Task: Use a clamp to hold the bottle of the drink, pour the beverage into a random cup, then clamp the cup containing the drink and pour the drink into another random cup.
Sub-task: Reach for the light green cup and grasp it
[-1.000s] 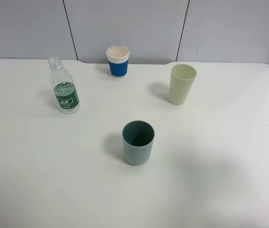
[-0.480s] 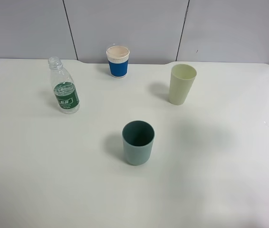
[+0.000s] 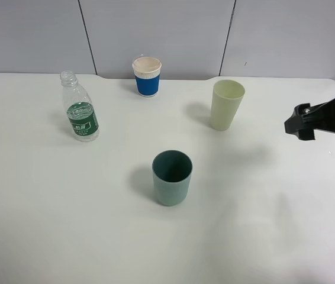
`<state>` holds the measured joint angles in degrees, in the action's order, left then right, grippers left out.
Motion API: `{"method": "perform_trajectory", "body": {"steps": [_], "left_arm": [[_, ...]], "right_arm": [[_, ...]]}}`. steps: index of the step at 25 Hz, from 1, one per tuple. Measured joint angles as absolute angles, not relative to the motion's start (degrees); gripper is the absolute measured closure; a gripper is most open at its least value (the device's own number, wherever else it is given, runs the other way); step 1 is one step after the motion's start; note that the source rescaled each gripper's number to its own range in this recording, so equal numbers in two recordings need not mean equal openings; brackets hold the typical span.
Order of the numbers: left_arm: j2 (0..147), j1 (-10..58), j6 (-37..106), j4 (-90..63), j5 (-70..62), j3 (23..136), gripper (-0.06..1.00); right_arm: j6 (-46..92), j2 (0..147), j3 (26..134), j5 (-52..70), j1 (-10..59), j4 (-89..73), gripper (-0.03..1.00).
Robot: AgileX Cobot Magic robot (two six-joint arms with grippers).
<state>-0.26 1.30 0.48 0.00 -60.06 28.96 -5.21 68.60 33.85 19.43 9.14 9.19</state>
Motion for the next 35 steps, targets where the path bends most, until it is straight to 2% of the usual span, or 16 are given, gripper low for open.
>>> {"method": "perform_trajectory", "body": {"steps": [4,7,10,21,26,35], "left_arm": [[-0.3,1.3,0.5,0.0,-60.1,29.0,-0.05],[-0.3,1.3,0.5,0.0,-60.1,28.8,-0.05],[-0.3,1.3,0.5,0.0,-60.1,28.7,-0.05],[-0.3,1.3,0.5,0.0,-60.1,28.7,-0.05],[-0.3,1.3,0.5,0.0,-60.1,28.7,-0.05],[-0.3,1.3,0.4,0.0,-60.1,28.7,-0.05]], "right_arm": [[-7.4,74.6,33.9,15.0,11.3,10.8,0.1],[-9.1,78.4,33.9,12.8,12.5,12.4,0.01],[-12.0,81.4,33.9,10.8,12.8,15.2,-0.03],[-20.4,87.1,33.9,0.0,12.9,25.9,-0.03],[-20.4,91.2,33.9,-6.0,12.7,27.7,-0.03],[-15.8,99.5,34.0,-16.9,8.4,28.2,-0.03]]}}
